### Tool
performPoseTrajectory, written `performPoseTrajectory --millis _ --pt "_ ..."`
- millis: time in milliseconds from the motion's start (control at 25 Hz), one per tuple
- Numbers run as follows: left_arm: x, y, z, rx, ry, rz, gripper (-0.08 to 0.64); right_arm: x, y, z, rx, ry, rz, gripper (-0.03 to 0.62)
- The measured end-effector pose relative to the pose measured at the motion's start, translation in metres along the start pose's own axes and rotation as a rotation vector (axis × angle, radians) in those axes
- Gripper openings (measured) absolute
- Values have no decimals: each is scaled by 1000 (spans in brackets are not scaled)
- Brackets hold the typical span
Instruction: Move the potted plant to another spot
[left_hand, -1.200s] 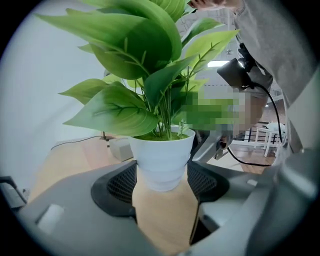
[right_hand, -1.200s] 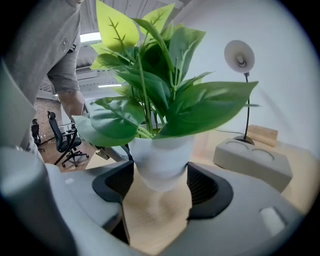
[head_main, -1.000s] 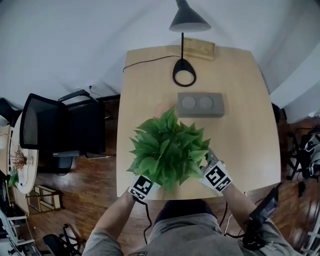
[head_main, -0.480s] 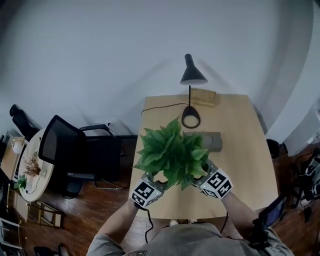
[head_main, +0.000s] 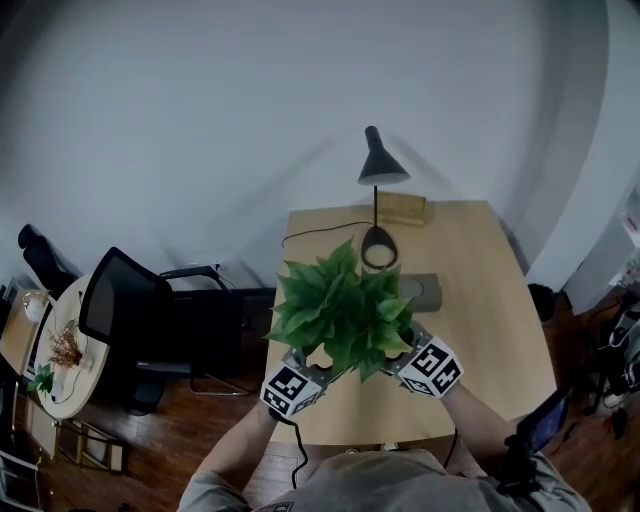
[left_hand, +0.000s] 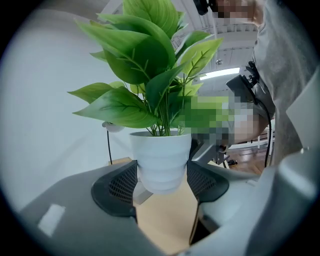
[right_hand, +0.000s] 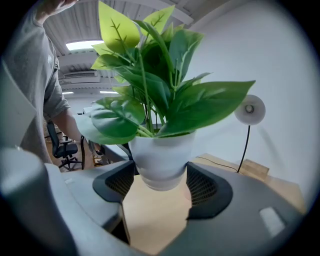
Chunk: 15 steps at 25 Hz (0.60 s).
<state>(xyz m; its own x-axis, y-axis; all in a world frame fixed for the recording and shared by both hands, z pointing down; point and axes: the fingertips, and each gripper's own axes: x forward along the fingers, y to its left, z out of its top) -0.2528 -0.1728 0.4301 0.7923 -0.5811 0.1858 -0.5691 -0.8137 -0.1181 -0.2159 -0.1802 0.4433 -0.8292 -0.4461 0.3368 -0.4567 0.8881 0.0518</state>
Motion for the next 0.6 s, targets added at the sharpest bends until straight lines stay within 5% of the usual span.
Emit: performPoseTrajectory --millis 360,600 --pt "17 -19 -11 -20 -24 -116 305 -20 1 -24 68 46 -98 336" --pt "73 -48 1 -14 -9 -184 305 -68 -35 -46 94 49 -160 336"
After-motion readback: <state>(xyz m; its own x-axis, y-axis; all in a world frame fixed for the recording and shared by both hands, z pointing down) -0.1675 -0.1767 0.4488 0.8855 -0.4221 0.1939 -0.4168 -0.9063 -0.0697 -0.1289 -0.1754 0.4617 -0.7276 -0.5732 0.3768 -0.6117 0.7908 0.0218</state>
